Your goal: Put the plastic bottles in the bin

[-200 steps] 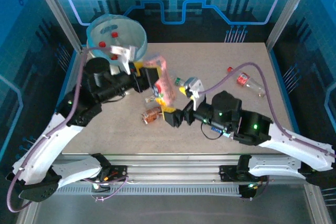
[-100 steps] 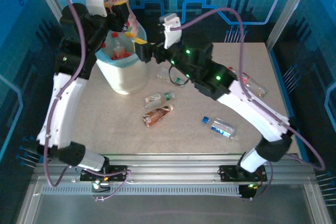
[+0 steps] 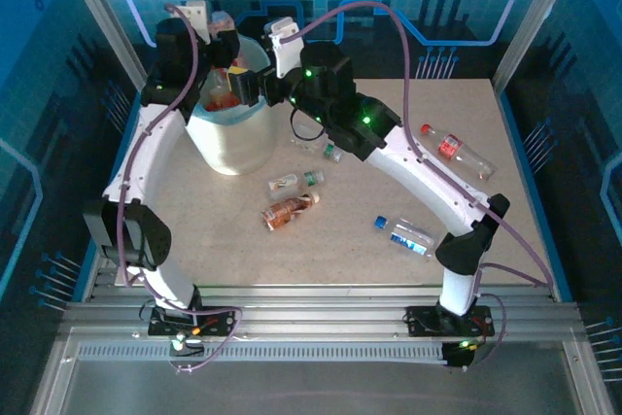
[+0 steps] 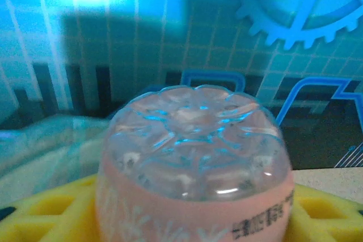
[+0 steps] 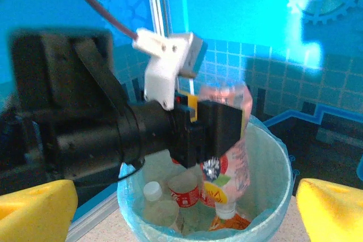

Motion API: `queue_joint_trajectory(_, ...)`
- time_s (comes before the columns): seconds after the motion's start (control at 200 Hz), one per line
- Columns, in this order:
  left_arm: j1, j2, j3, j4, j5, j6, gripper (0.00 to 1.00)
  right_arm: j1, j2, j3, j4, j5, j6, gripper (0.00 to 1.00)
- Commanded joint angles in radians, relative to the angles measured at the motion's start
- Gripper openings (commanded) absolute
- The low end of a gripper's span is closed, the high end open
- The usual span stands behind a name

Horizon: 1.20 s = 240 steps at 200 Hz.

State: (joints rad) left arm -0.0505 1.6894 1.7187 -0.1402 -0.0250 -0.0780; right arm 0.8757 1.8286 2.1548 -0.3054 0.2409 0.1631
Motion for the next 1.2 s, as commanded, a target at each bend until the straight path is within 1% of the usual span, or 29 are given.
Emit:
queue_joint_trajectory(0.0,0.028,-0.016,-0.052,0.123,0.047,-0.059,0.72,-0.009,0.019,0.036,-0.016,-0.028,-0.006,1.00)
queue_joint_trajectory(0.06,0.031,-0.016,-0.062,0.121,0.048,-0.064,0.80,-0.009,0.023,0.038,-0.019,-0.031,-0.006,1.00)
queue_joint_trajectory(0.175,0.034,-0.019,-0.066,0.123,0.051,-0.066,0.83,-0.009,0.030,0.049,-0.022,-0.042,-0.002,1.00)
queue_joint_trajectory(0.435,0.036,-0.023,-0.047,0.095,0.074,-0.061,0.83,-0.009,0.034,0.059,-0.036,-0.042,0.007,1.00)
queue_joint_trajectory(0.62,0.036,-0.044,-0.018,0.067,0.100,-0.075,0.82,-0.009,0.026,0.066,-0.077,-0.031,0.018,1.00)
queue_joint_trajectory(0.76,0.033,-0.083,0.043,0.018,0.139,-0.088,0.82,-0.013,0.003,0.071,-0.147,-0.016,0.007,1.00)
queue_joint_trajectory(0.845,0.023,-0.116,0.071,-0.015,0.149,-0.082,0.82,-0.024,-0.015,0.071,-0.235,0.002,-0.002,1.00)
queue_joint_trajectory(0.915,0.005,-0.147,0.084,-0.048,0.138,-0.053,0.82,-0.041,-0.029,0.068,-0.326,0.018,-0.011,1.00)
queue_joint_trajectory(1.016,-0.030,-0.199,0.088,-0.094,0.116,-0.031,0.81,-0.070,-0.066,0.026,-0.441,0.009,-0.044,1.00)
queue_joint_trajectory(1.071,-0.061,-0.226,0.081,-0.120,0.115,-0.022,0.81,-0.086,-0.103,-0.030,-0.481,0.012,-0.074,1.00)
queue_joint_trajectory(1.131,-0.106,-0.253,0.073,-0.148,0.112,0.013,0.81,-0.105,-0.152,-0.115,-0.506,0.042,-0.098,1.00)
queue_joint_trajectory(1.196,-0.180,-0.279,0.054,-0.175,0.090,0.065,0.81,-0.134,-0.224,-0.231,-0.515,0.055,-0.123,1.00)
